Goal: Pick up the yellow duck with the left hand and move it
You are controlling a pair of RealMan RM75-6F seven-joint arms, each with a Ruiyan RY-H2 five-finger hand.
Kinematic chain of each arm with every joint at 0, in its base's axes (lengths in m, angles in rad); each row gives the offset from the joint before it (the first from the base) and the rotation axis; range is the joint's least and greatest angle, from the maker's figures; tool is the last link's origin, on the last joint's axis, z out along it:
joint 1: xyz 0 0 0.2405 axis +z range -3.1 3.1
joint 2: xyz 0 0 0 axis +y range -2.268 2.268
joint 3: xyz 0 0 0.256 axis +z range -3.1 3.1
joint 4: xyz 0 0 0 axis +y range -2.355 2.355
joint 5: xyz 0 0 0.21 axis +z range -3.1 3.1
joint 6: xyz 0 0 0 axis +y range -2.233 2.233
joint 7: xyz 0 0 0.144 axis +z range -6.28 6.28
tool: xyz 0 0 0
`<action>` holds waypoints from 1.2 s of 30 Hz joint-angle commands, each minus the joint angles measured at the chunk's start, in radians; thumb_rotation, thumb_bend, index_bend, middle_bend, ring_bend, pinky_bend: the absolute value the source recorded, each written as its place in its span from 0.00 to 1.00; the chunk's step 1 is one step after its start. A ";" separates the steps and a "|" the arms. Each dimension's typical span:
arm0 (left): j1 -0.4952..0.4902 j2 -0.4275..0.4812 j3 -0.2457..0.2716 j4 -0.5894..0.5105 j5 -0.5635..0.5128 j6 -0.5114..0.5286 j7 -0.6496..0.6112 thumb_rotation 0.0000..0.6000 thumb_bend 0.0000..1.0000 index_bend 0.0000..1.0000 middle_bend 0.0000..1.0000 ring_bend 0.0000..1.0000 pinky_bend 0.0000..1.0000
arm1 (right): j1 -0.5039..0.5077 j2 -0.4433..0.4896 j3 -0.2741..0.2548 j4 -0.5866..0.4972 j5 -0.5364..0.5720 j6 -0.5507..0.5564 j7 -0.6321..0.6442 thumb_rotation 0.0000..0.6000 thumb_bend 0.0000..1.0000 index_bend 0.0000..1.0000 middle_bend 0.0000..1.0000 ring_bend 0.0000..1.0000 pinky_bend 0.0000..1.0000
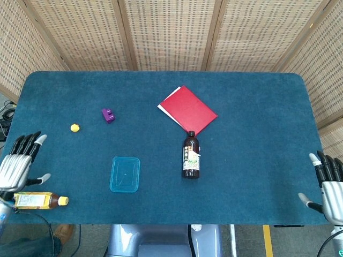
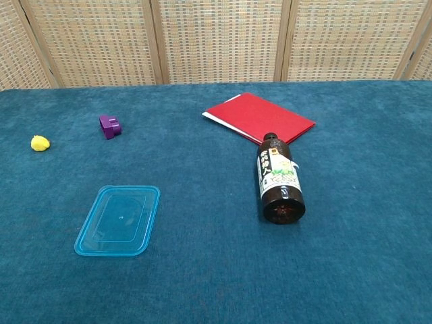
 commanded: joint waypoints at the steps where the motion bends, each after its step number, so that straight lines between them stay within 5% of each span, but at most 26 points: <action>1: -0.198 -0.100 -0.102 0.263 -0.108 -0.233 -0.111 1.00 0.17 0.08 0.00 0.00 0.00 | 0.007 -0.008 0.012 0.009 0.028 -0.012 -0.010 1.00 0.00 0.00 0.00 0.00 0.00; 14: -0.440 -0.399 -0.089 0.844 -0.154 -0.590 -0.254 1.00 0.25 0.29 0.00 0.00 0.00 | 0.026 -0.037 0.045 0.028 0.116 -0.039 -0.063 1.00 0.00 0.00 0.00 0.00 0.00; 22: -0.491 -0.509 -0.063 1.021 -0.134 -0.669 -0.329 1.00 0.32 0.39 0.00 0.00 0.00 | 0.030 -0.046 0.049 0.032 0.136 -0.044 -0.082 1.00 0.00 0.00 0.00 0.00 0.00; 36: -0.547 -0.655 -0.010 1.253 -0.080 -0.747 -0.407 1.00 0.32 0.38 0.00 0.00 0.00 | 0.050 -0.073 0.053 0.057 0.177 -0.081 -0.109 1.00 0.00 0.00 0.00 0.00 0.00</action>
